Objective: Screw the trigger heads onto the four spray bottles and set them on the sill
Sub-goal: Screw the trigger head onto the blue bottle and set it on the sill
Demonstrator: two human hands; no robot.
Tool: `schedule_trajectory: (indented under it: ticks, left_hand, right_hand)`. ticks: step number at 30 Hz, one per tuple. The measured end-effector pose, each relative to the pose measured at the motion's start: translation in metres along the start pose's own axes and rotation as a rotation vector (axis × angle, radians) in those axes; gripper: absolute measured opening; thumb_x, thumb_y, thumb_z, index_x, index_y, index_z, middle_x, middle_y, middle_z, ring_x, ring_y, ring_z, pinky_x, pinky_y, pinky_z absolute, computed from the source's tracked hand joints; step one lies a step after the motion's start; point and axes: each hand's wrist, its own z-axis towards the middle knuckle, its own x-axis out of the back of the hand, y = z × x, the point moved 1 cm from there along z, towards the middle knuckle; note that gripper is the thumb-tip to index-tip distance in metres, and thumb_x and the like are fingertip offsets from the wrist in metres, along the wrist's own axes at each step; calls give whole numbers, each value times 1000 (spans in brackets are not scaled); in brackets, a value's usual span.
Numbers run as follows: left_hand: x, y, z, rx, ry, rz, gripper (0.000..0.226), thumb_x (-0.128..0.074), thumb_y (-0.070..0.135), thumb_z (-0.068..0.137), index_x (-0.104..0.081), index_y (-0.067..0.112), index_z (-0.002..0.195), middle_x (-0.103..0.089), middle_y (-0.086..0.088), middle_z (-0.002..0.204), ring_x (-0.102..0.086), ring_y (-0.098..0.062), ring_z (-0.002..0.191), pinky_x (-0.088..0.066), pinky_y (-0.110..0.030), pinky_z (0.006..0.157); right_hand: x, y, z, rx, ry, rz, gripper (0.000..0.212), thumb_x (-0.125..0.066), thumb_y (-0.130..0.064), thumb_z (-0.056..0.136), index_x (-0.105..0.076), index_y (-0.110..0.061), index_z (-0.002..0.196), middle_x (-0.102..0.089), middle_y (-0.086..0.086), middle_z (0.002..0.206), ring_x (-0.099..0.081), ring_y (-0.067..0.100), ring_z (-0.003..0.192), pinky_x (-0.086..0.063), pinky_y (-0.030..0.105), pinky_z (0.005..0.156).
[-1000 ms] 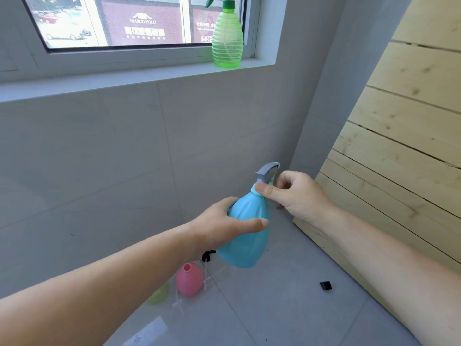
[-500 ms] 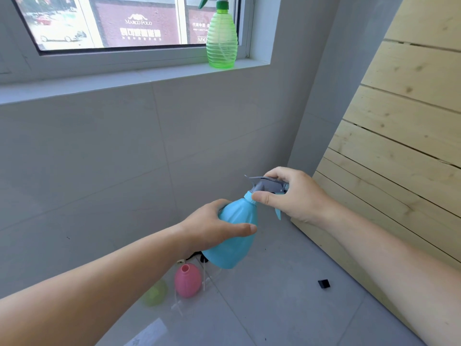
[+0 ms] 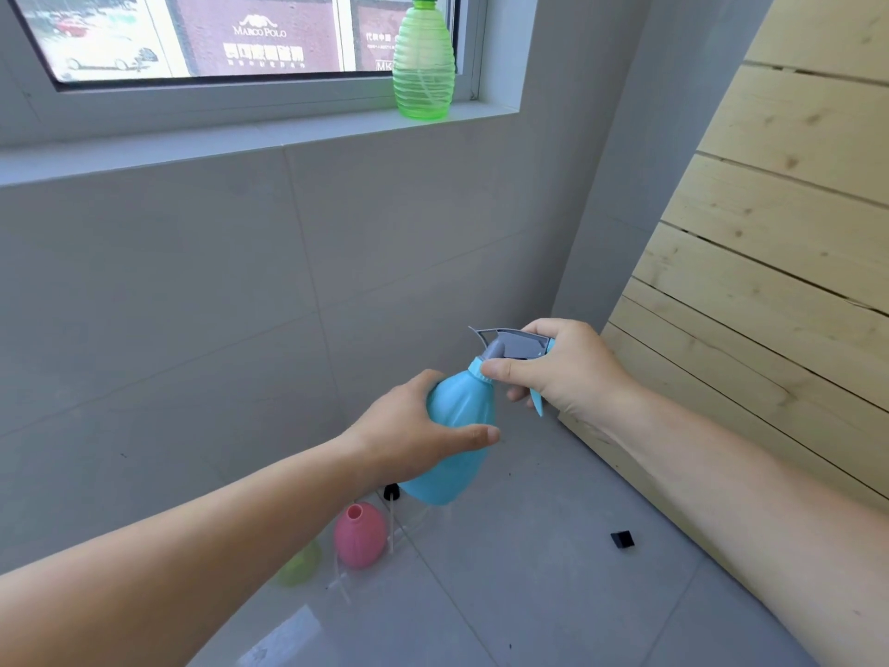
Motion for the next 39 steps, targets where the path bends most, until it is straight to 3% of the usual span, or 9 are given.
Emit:
schedule_trajectory:
  ticks: [4,9,12,15,20,23,28,32,39]
  left_hand:
    - [1,1,3,-7,74,70,69,-77,73,66,-55,36,120,-66,4,109,-66,-21,101,-60,-40,78]
    - [-4,11,3,-118,291,294,62,-71,71,73,-57,33,119,-54,5,103,-53,-23,109,-54,-42,87]
    - [0,19,9,-156,272,114,30,-77,54,81,-60,30,87,-50,9,76,-54,-11,72,-38,-28,57]
    - [3,10,13,-144,214,7,39,-77,48,84,-48,27,68,-43,10,62,-41,-8,54,-29,-26,51]
    - [11,-8,11,17,-88,-258,64,-86,59,70,-61,27,119,-73,5,105,-72,-12,92,-58,-33,78]
    - [12,-24,6,24,-265,-372,64,-90,49,69,-60,36,125,-76,2,109,-74,-17,92,-62,-45,84]
    - [8,-20,8,-60,-210,-493,63,-87,36,73,-59,32,130,-76,2,113,-78,-13,91,-62,-30,71]
    - [7,-17,13,-95,-160,-432,66,-87,41,68,-59,34,127,-77,3,116,-77,-16,103,-63,-42,93]
    - [2,-12,13,-95,-53,-331,76,-88,54,59,-56,37,126,-75,8,113,-76,-14,101,-63,-46,92]
  right_hand:
    - [-7,-1,1,-33,71,41,36,-90,-22,68,-68,-4,89,-68,3,69,-61,12,46,-45,20,42]
    - [-18,-2,3,-36,177,74,33,-90,-22,66,-67,-6,82,-66,1,62,-58,12,42,-45,23,45]
    - [-32,3,3,-35,198,36,22,-85,-19,72,-66,-9,80,-68,1,66,-55,9,37,-47,25,46]
    - [-35,4,1,-87,79,80,18,-79,-13,81,-70,-10,97,-69,2,72,-56,10,40,-41,20,37]
    - [-22,-1,2,-68,54,212,19,-76,-12,85,-67,-12,103,-70,2,78,-60,10,41,-47,23,39]
    - [-10,-1,8,-95,88,314,19,-75,-14,86,-67,-16,103,-72,0,85,-61,13,44,-47,23,40]
    - [-9,3,12,-89,32,337,27,-81,-24,80,-71,-14,104,-73,-2,91,-67,10,62,-45,25,56]
    - [-13,6,14,-37,10,399,32,-82,-17,79,-71,-8,108,-78,5,101,-75,17,88,-54,24,64]
    - [-19,9,20,-67,110,493,16,-82,-7,77,-73,-13,89,-77,2,88,-76,19,83,-59,29,70]
